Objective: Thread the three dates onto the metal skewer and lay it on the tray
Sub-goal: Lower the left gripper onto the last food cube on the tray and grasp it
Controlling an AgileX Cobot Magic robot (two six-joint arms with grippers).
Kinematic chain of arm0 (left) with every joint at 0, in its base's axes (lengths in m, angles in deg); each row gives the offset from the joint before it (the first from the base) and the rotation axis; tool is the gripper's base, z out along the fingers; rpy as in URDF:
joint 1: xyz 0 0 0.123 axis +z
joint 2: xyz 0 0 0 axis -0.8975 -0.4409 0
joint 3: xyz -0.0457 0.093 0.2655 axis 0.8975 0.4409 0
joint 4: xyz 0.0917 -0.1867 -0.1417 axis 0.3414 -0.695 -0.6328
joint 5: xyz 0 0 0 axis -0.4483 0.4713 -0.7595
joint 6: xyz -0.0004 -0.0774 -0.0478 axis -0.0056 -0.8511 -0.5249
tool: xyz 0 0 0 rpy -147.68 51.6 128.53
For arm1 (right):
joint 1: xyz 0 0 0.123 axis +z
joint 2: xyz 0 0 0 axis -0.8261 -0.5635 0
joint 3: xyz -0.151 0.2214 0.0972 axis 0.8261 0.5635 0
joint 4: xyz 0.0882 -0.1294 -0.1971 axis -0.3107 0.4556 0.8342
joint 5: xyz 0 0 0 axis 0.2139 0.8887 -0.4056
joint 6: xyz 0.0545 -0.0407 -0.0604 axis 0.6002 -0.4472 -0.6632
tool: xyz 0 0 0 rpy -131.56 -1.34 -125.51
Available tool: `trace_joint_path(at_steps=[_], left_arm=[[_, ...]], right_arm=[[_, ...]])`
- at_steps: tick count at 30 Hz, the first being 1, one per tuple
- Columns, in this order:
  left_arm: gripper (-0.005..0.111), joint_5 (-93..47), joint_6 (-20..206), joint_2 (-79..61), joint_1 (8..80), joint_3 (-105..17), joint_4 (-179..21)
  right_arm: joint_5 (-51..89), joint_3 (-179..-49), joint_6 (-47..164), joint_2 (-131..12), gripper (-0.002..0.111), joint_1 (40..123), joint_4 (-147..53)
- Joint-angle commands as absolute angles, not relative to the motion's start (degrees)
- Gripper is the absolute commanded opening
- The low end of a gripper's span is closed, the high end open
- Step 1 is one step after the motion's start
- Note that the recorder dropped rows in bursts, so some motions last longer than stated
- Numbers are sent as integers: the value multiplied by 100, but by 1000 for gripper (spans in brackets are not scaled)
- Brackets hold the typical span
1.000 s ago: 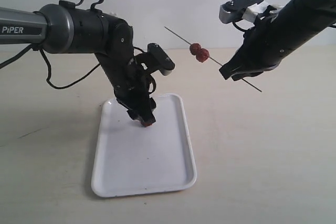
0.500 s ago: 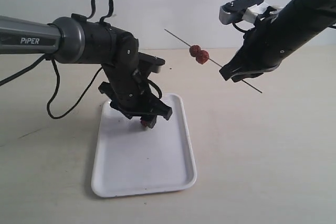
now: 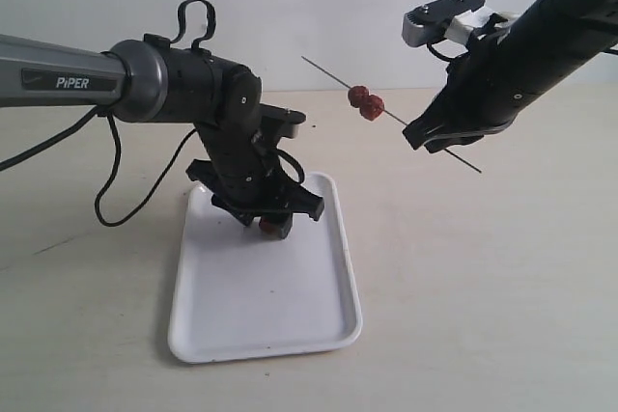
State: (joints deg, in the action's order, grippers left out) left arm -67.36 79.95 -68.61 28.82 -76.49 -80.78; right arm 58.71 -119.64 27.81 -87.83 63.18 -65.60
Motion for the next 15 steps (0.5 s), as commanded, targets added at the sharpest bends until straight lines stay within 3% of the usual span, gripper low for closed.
trace_joint_path(at_steps=[1, 6, 15], left_arm=[[39, -6740, 7967, -6851, 2848, -7682, -8126], [29, -6750, 7979, -6851, 2848, -7682, -8126], [30, -6750, 7991, -6851, 2848, -7682, -8126]], right_arm=[[5827, -11944, 2767, -8775, 0, 6289, -6607], [5827, -11944, 2767, -8775, 0, 6289, -6607], [5827, -11944, 2767, -8775, 0, 6289, -6650]])
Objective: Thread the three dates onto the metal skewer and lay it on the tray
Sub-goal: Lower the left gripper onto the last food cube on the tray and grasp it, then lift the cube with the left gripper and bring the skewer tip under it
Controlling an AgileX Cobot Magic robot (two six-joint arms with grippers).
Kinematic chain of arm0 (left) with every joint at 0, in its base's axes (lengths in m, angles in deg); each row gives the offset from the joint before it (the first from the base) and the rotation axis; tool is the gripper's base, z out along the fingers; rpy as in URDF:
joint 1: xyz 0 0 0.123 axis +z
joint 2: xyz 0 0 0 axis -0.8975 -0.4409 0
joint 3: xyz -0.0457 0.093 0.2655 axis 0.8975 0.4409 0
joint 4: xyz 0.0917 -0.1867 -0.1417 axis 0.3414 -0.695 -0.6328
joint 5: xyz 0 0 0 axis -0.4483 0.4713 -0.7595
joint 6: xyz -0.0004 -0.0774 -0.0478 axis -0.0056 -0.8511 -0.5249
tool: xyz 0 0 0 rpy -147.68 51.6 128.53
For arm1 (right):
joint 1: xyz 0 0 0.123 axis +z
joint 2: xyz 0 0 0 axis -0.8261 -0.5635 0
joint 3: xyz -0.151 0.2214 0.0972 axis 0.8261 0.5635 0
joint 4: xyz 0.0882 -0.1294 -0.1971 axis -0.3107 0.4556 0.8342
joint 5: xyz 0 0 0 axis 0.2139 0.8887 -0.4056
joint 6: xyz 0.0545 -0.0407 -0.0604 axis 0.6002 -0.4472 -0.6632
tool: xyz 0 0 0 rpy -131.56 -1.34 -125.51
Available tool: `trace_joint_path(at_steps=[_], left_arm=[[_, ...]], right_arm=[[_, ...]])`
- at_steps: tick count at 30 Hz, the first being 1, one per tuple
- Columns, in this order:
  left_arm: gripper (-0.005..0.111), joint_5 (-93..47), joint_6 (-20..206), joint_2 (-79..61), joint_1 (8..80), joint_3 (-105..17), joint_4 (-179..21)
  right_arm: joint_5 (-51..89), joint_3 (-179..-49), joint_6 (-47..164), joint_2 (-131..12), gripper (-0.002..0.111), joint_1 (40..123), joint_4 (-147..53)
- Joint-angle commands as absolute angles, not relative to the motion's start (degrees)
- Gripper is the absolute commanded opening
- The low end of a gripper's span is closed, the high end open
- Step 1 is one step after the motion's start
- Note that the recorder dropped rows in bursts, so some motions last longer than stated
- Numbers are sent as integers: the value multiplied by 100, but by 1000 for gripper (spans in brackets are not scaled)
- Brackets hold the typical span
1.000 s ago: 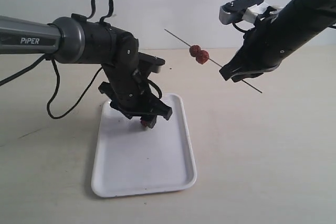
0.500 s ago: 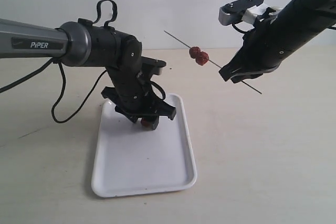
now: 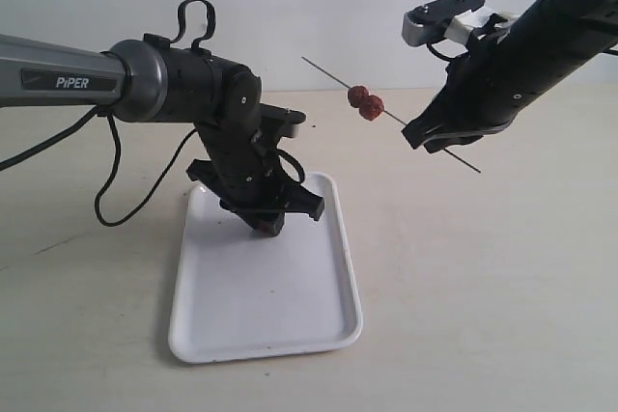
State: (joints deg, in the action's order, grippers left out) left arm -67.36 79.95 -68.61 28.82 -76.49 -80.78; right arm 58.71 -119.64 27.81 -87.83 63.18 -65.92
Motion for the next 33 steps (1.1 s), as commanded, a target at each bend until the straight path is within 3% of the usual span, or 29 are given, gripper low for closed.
trace_joint_path(at_steps=[1, 19, 25, 33], left_arm=[[30, -6770, 7991, -6851, 2848, -7682, -8126], [29, -7046, 8140, -6296, 3234, -7682, -8251], [29, -6857, 8497, -5915, 3931, -7682, -9239], [29, -6864, 9972, -5760, 5216, -7682, -12104]], right_arm=[[5827, -11944, 2767, -8775, 0, 6289, -6679], [5842, -11944, 2767, -8791, 0, 6289, -6860], [5901, -11944, 2752, -8981, 0, 6304, -7193], [6279, -11944, 1972, -9469, 0, 6304, -8334]])
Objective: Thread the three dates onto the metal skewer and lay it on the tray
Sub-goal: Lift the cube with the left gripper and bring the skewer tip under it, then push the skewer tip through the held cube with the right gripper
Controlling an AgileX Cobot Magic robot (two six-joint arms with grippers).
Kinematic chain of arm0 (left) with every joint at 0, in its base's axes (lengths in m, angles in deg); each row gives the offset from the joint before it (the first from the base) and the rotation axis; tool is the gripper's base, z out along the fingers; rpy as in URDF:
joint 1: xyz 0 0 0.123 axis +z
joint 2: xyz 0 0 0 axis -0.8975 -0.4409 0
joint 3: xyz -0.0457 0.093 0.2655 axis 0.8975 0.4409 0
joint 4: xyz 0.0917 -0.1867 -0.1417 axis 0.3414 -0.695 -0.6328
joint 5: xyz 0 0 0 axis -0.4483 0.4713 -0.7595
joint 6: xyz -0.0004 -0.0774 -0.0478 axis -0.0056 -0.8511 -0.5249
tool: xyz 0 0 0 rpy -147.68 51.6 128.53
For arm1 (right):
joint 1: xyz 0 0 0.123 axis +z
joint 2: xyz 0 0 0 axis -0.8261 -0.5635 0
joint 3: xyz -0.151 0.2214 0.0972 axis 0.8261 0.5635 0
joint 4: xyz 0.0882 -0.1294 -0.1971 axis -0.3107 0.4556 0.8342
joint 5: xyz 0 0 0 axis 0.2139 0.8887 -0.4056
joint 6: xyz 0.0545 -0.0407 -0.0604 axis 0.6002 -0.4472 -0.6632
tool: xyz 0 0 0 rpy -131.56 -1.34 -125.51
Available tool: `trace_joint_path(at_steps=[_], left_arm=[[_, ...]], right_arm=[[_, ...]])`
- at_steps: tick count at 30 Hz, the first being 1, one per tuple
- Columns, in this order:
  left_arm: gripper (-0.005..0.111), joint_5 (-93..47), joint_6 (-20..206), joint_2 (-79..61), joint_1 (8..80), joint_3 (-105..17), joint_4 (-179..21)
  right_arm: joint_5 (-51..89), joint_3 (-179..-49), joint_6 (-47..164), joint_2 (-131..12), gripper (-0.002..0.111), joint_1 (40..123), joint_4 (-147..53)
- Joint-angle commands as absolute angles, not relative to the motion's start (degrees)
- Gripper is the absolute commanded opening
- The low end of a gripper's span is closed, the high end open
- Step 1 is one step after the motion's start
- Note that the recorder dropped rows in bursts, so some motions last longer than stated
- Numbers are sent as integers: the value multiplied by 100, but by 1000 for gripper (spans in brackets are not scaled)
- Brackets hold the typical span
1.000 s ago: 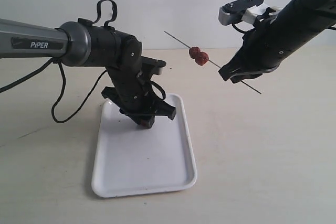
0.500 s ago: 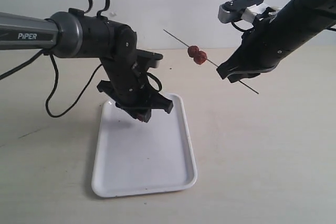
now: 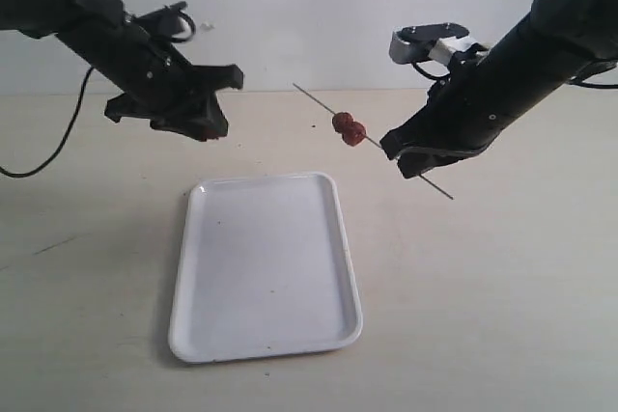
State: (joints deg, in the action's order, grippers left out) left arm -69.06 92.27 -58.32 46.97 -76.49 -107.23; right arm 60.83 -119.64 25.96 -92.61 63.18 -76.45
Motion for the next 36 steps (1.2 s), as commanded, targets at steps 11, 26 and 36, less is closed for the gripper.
trace_joint_path(at_steps=[11, 26, 36], left_arm=[[29, -5961, 10837, -5770, 5674, -7682, -13844], [29, -5308, 10845, -5770, 5639, -7682, -14238], [29, -5391, 10845, -5770, 5639, -7682, -14237]], right_arm=[[6880, -11944, 386, -9838, 0, 6304, -11039], [7806, -11944, -395, -10198, 0, 6304, -12393], [8024, -11944, -805, -10257, 0, 6304, -12686]])
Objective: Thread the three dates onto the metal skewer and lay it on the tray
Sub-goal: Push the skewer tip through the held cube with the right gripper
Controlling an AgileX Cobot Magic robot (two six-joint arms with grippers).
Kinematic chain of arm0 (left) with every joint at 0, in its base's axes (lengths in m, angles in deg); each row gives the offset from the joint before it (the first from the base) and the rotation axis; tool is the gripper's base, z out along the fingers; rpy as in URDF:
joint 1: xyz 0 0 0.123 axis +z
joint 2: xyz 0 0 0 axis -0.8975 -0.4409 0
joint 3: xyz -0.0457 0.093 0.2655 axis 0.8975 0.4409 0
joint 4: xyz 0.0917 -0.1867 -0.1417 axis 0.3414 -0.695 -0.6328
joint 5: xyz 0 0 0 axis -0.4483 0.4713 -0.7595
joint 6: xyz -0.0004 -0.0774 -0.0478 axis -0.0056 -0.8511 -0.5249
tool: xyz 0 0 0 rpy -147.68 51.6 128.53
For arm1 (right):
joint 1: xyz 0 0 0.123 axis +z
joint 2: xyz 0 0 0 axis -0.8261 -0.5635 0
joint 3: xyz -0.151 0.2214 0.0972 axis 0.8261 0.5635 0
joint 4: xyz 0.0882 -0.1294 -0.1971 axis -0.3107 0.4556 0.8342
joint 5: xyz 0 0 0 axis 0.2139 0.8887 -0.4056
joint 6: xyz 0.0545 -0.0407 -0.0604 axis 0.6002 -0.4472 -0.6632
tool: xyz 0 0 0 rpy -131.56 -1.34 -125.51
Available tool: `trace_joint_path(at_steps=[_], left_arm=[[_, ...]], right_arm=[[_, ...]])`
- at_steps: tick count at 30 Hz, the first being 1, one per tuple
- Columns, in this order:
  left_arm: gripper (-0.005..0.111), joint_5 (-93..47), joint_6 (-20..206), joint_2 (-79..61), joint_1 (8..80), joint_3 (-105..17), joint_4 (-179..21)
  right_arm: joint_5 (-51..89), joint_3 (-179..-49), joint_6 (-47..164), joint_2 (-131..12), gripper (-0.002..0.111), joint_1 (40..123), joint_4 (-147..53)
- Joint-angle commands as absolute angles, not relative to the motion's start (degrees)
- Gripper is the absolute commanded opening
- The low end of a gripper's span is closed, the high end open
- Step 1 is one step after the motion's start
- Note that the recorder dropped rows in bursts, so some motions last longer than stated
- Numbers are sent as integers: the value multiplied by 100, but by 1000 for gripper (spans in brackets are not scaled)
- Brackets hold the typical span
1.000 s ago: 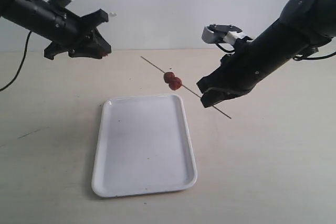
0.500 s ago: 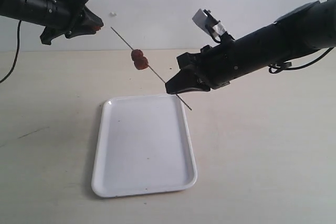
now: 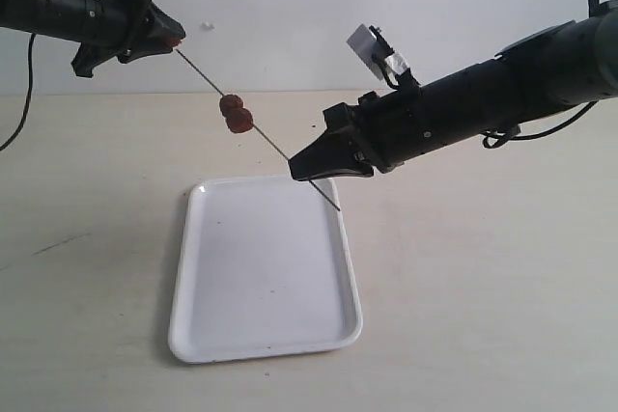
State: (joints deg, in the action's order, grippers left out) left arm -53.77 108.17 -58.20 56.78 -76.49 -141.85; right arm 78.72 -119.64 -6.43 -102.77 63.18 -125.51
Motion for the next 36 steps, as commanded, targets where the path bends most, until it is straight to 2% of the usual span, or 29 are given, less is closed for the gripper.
trace_joint_path(at_steps=[1, 18, 36], left_arm=[[29, -5391, 10845, -5770, 5639, -7682, -14237], [29, -5299, 10845, -5770, 5356, -7682, -14199], [29, -4946, 10845, -5770, 5356, -7682, -14046]], right_arm=[[8014, -11944, -805, -10257, 0, 6304, -12686], [7560, -11944, -849, -10257, 0, 6304, -12734], [7771, -11944, -839, -10257, 0, 6304, -12453]])
